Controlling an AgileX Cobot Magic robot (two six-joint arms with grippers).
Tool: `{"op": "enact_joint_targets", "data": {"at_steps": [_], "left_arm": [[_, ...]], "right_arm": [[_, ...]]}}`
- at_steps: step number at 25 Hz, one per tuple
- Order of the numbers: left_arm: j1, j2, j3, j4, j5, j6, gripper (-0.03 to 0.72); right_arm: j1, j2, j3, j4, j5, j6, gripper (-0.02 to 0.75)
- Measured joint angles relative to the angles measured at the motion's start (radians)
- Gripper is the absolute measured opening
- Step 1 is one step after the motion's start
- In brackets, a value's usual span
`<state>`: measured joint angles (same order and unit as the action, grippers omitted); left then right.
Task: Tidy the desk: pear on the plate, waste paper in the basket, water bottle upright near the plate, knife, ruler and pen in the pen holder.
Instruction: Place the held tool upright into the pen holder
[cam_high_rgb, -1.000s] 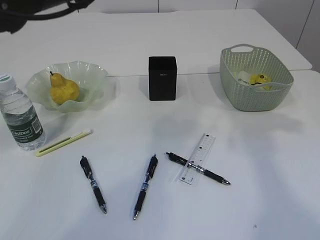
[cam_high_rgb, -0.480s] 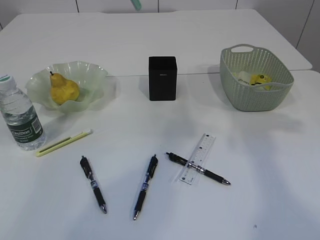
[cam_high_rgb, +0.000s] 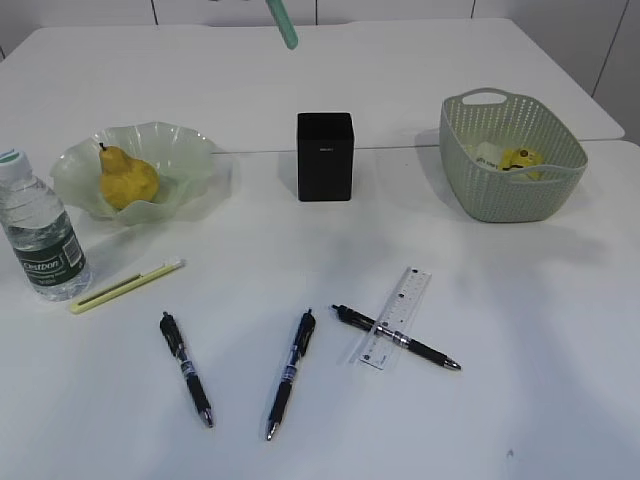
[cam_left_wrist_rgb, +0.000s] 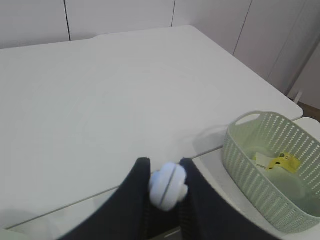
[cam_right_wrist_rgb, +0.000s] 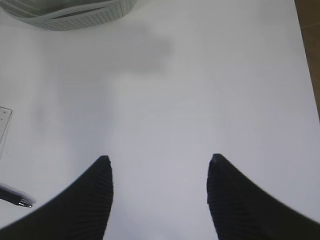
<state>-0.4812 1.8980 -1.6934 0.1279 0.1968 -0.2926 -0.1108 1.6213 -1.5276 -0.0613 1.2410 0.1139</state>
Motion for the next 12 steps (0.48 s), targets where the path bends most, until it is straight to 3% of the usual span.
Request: {"op": "enact_joint_targets", "data": {"at_steps": [12], "left_arm": [[0.005, 0.125, -0.075, -0.019, 0.013, 0.002, 0.101]], "right_arm": [[0.0, 0.0, 0.0, 0.0, 0.0, 0.002, 0.473]]}}
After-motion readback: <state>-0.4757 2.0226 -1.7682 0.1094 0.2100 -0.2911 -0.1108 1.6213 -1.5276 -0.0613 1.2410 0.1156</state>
